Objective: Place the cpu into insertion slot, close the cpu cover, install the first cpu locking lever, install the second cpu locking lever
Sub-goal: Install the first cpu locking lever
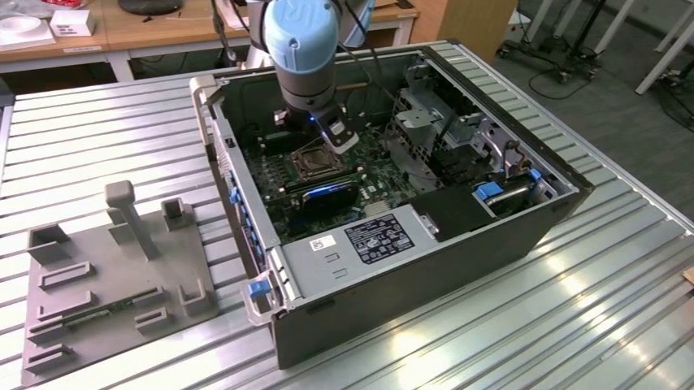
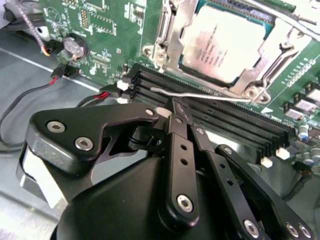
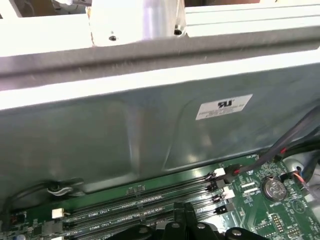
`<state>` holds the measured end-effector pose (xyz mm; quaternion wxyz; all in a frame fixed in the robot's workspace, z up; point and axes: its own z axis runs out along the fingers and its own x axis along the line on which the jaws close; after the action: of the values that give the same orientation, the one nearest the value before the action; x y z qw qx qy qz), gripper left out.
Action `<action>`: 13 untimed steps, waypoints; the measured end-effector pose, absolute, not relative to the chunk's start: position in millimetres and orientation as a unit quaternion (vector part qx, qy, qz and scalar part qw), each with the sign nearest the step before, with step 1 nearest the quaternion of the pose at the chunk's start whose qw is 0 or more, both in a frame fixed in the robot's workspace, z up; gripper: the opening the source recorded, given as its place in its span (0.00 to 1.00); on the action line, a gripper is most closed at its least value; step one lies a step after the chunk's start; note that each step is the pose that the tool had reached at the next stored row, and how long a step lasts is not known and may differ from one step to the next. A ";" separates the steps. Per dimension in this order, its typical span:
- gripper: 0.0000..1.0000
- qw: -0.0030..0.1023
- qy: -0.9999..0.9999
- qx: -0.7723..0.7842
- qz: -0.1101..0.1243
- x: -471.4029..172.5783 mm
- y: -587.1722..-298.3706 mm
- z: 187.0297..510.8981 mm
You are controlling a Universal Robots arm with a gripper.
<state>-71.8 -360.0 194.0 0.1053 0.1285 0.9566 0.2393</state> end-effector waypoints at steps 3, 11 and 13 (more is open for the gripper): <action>0.11 0.105 0.956 0.129 0.242 -71.8 -360.0 197.3; 0.11 0.109 0.956 0.128 0.242 -86.6 -359.6 197.7; 0.11 0.111 0.955 0.127 0.243 -90.0 -359.6 197.7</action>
<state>-90.0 -359.6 197.7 0.1108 0.1272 0.9554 0.2426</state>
